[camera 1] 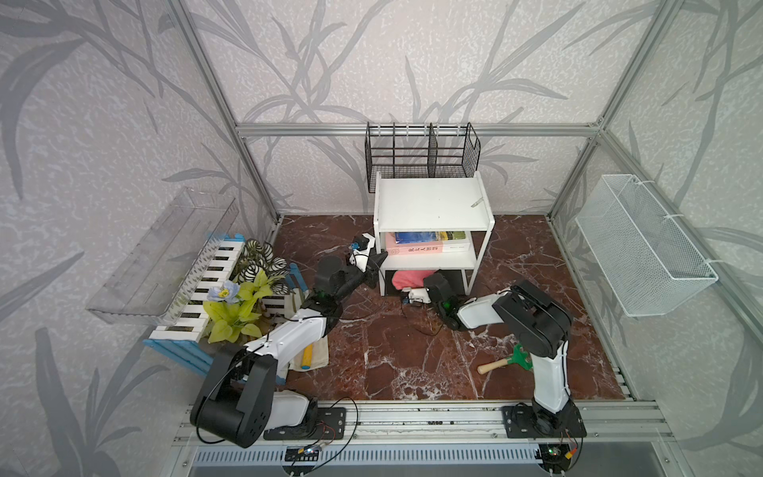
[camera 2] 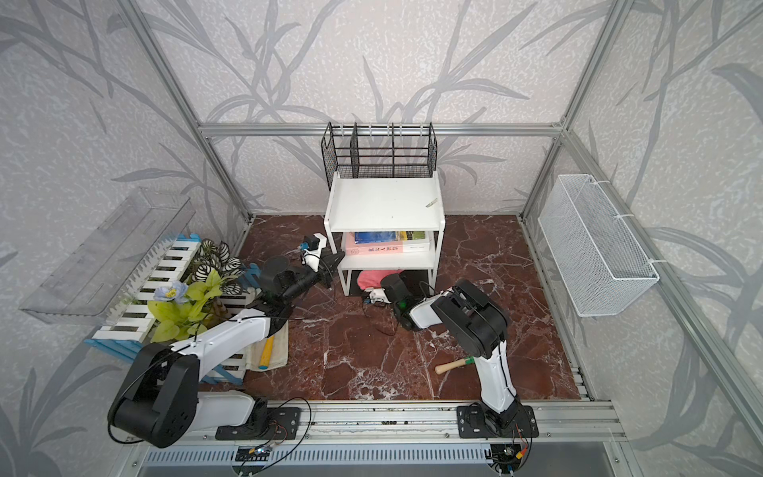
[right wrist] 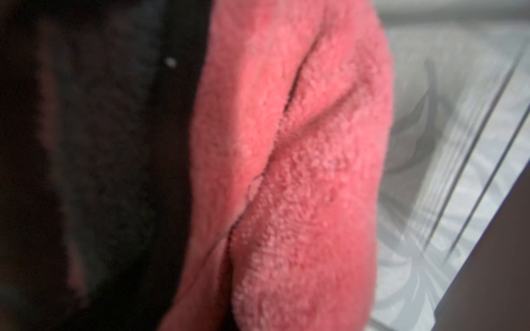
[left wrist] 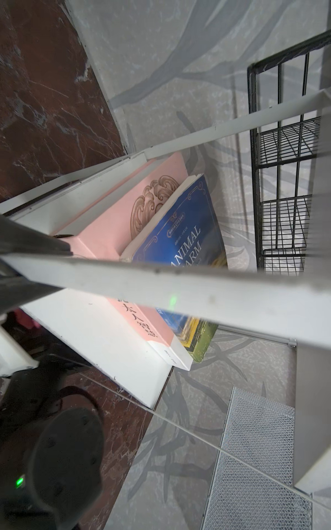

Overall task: Wipe the bookshelf clean with a cloth
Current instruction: Wipe the dust from the shelf.

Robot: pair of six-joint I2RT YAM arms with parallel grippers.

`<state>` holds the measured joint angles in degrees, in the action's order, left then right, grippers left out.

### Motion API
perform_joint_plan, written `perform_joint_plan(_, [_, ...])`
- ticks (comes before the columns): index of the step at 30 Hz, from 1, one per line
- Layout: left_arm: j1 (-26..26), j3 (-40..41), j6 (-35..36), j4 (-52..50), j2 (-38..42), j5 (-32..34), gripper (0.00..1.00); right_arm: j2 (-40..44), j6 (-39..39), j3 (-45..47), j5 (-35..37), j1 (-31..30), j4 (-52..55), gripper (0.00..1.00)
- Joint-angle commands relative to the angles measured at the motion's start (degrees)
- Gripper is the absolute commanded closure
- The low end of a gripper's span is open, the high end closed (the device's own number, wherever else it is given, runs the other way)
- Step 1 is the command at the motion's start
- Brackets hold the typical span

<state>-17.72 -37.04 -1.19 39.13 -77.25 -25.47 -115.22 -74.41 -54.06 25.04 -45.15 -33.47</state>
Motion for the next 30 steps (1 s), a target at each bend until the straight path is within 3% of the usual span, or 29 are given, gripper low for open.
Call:
perform_joint_plan(1, [-0.01,-1.94,-9.58,-1.55,-3.83,11.74,1.0,3.92,5.56,-1.14,-8.28,-3.7,8.58,1.0])
perform_joint_plan(6, [-0.39,-2.31,-10.2,-2.2,-3.35,13.24,1.0,12.52,7.93,1.97,-12.09,-3.91,16.13,1.0])
perform_joint_plan(11, [-1.24,-3.14,-10.19,-3.7,-3.04,13.8,1.0,20.18,12.82,-5.57,-17.4,-5.02,15.42,1.0])
perform_joint_plan(15, [-1.44,-2.79,-9.98,-3.95,-2.31,14.07,1.0,18.05,10.22,-9.69,-18.08,-5.49,10.76,1.0])
perform_joint_plan(21, [-1.54,-2.67,-9.5,-4.33,-2.0,14.19,1.0,1.74,5.24,-6.07,-15.01,-7.94,7.61,1.0])
perform_joint_plan(25, [-1.54,-3.03,-9.62,-4.21,-2.38,13.93,1.0,-7.28,1.45,-3.16,-8.19,-8.85,-0.84,1.0])
perform_joint_plan(27, [-1.56,-3.04,-9.85,-4.21,-2.46,14.32,1.0,-4.88,1.34,-2.31,-7.07,-8.8,-2.34,1.0])
perform_joint_plan(30, [-1.54,-3.46,-10.02,-4.88,-2.46,15.28,1.0,5.15,4.3,-2.77,-8.7,-8.73,1.01,1.0])
